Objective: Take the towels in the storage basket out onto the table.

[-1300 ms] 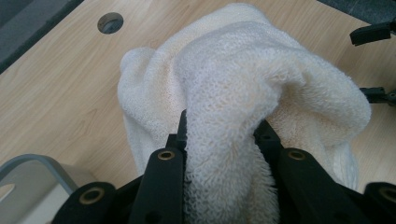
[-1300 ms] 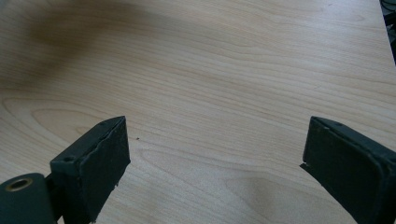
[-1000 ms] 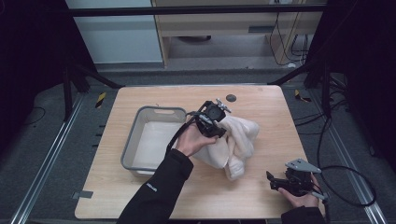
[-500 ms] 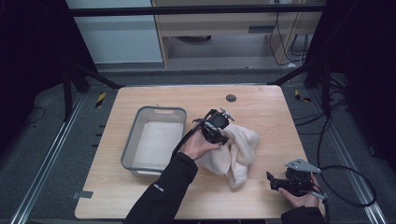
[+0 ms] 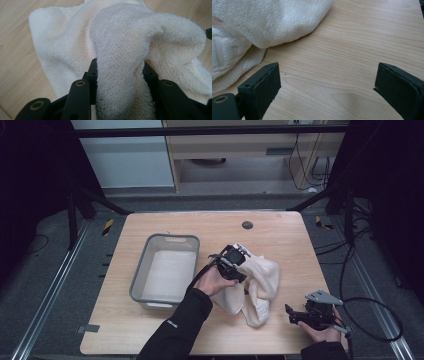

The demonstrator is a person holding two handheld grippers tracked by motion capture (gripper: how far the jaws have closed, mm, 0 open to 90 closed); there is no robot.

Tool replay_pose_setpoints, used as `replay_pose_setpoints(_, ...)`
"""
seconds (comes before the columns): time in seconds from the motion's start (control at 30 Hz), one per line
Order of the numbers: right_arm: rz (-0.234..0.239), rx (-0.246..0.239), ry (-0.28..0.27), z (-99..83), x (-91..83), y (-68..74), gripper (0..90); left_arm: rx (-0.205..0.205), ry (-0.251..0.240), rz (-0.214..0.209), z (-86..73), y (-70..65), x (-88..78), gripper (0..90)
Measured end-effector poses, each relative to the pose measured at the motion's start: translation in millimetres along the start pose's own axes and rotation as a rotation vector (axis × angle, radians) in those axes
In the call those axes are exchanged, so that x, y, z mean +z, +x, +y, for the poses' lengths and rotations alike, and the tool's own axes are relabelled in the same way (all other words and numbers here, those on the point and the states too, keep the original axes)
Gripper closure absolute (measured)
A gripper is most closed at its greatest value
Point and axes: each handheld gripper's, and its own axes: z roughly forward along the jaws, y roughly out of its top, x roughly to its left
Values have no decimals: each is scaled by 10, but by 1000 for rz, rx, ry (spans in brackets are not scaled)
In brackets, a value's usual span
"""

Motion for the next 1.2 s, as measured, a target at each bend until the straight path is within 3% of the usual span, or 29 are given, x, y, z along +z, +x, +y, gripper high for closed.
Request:
replay_pose_setpoints(0.3, -1, -2, 1, -2, 8, -1, 63, 3, -18, -22, -58, 5, 0, 435)
replay_pose_setpoints(0.53, 2, 8, 4, -2, 3, 0, 60, 16, -39, -24, -74, -23, -101, 326)
replay_pose_setpoints(0.9, -1, 9, -4, -1, -3, -9, 56, 40, -93, -12, -136, -60, -379, 292)
replay_pose_setpoints(1.2, -2, 14, -18, 5, -20, -17, 62, 43, -180, 5, -302, -64, -757, 291)
